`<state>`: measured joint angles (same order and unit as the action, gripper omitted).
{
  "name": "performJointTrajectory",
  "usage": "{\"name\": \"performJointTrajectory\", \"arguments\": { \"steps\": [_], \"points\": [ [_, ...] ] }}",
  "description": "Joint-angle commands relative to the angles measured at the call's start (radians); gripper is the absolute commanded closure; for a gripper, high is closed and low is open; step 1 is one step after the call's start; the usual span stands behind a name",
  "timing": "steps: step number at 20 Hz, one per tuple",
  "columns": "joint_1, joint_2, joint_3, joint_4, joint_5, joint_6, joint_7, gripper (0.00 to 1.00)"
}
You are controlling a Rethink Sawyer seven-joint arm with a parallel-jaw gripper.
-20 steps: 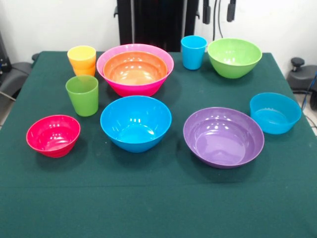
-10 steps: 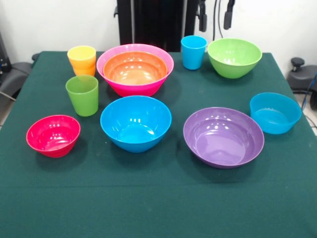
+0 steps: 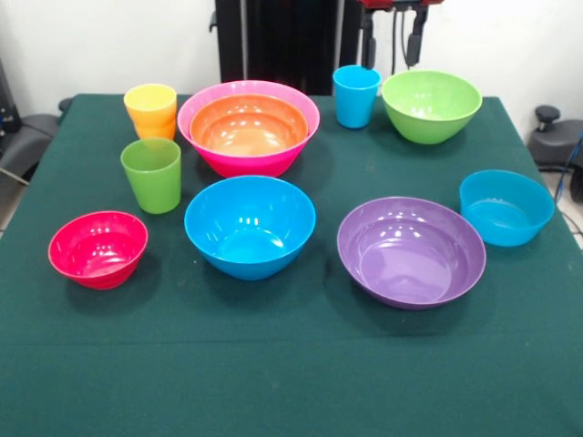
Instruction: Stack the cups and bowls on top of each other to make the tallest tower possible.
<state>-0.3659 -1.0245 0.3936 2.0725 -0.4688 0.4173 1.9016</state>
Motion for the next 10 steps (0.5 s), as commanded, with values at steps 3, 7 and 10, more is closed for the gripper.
{"name": "performJointTrajectory", "arguments": {
  "steps": [3,7,10],
  "points": [
    [0.063,0.074,-0.085,-0.055,-0.039,-0.053,0.138,0.0],
    [0.094,0.098,-0.12,-0.07,-0.043,-0.079,0.15,0.0],
    [0.1,0.102,-0.13,-0.071,-0.029,-0.086,0.138,0.0]
  ]
}}
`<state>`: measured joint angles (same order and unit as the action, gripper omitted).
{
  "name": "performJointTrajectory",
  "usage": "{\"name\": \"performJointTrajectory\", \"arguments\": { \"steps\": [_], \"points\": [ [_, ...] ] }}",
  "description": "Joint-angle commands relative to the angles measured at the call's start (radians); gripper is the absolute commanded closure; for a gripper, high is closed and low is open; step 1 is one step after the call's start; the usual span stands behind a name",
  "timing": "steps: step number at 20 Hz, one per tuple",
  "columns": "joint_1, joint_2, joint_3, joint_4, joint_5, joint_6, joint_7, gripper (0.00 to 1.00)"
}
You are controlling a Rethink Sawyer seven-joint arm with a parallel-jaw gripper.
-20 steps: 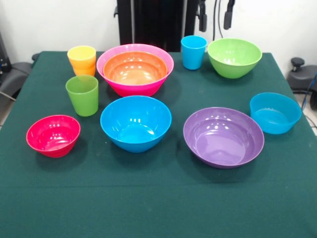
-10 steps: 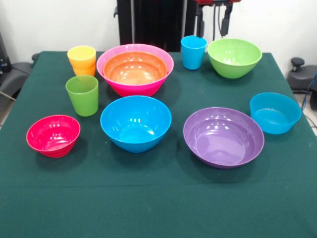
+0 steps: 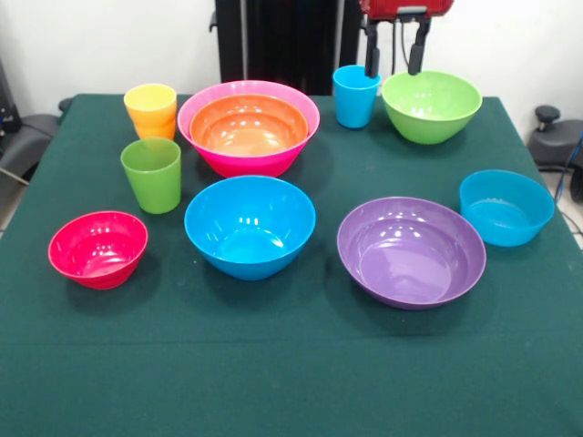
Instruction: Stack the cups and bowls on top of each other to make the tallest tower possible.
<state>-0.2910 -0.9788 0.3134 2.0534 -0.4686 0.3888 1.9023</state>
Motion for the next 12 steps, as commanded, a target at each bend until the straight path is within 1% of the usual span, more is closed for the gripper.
{"name": "performJointTrajectory", "arguments": {
  "steps": [1,3,5,7,9,12],
  "points": [
    [0.023,0.053,-0.049,-0.049,-0.021,-0.056,0.129,0.0],
    [0.011,0.043,-0.034,-0.042,0.0,-0.041,0.107,0.0],
    [-0.002,0.023,-0.013,-0.042,0.027,0.001,0.083,0.0],
    [-0.009,0.0,0.007,-0.058,0.059,0.065,0.057,0.0],
    [-0.004,-0.008,0.014,-0.09,0.083,0.121,0.043,0.0],
    [0.02,0.024,0.007,-0.169,0.093,0.18,0.041,0.0]
  ]
}}
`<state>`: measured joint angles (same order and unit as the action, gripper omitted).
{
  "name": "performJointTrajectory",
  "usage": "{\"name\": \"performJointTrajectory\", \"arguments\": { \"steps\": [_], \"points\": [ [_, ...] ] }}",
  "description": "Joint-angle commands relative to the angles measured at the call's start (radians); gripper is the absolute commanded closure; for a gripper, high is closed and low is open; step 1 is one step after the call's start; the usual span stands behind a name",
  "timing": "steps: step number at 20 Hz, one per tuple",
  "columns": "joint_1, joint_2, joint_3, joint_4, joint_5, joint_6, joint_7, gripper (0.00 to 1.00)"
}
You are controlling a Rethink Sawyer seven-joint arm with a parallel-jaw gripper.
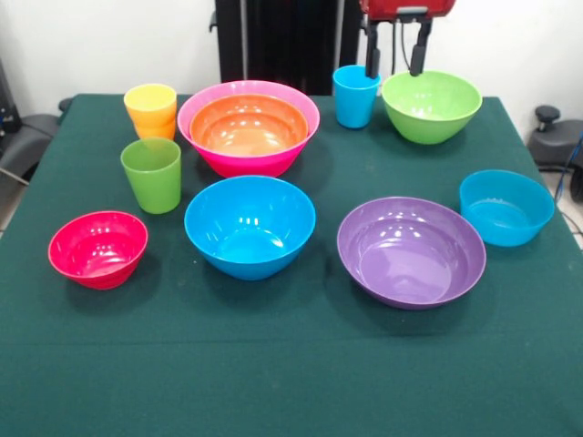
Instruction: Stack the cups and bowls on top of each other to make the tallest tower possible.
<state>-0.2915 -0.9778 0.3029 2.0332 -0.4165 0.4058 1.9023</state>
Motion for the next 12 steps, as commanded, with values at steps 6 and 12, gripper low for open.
{"name": "performJointTrajectory", "arguments": {
  "steps": [6,12],
  "points": [
    [0.05,0.092,0.021,-0.288,0.045,0.251,0.028,0.0],
    [0.081,0.152,0.027,-0.404,0.042,0.311,0.016,0.0]
  ]
}}
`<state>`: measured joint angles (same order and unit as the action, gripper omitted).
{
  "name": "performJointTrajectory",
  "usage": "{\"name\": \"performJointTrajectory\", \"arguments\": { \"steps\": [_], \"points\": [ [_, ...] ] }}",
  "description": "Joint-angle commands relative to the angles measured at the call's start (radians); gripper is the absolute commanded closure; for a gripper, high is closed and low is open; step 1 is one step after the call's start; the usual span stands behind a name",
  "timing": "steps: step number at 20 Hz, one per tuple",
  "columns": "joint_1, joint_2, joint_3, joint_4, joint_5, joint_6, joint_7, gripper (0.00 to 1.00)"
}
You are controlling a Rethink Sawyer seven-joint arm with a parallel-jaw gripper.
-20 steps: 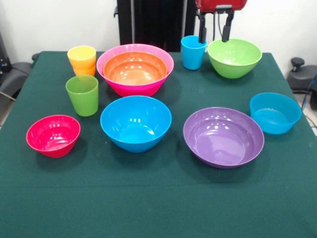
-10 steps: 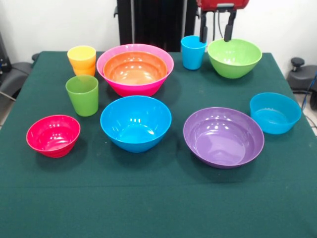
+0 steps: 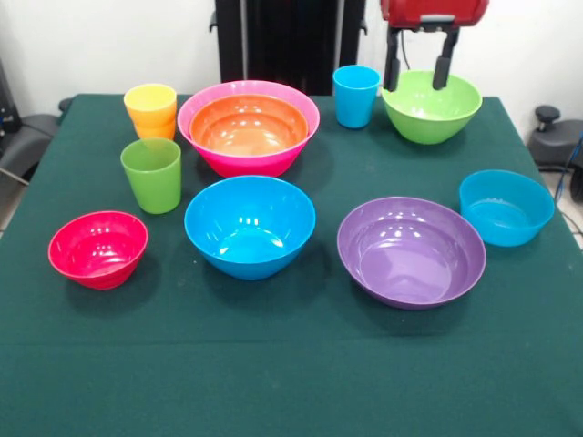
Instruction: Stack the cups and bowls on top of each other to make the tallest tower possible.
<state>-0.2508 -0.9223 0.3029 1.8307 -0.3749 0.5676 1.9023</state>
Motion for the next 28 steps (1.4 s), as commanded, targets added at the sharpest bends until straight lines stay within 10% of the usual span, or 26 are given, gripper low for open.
{"name": "performJointTrajectory", "arguments": {
  "steps": [1,22,28],
  "points": [
    [0.045,0.106,0.027,-0.219,-0.001,0.155,0.014,0.0],
    [0.172,0.458,0.059,-0.833,-0.007,0.372,-0.049,0.0],
    [0.164,0.437,0.055,-0.772,0.011,0.323,-0.048,0.0]
  ]
}}
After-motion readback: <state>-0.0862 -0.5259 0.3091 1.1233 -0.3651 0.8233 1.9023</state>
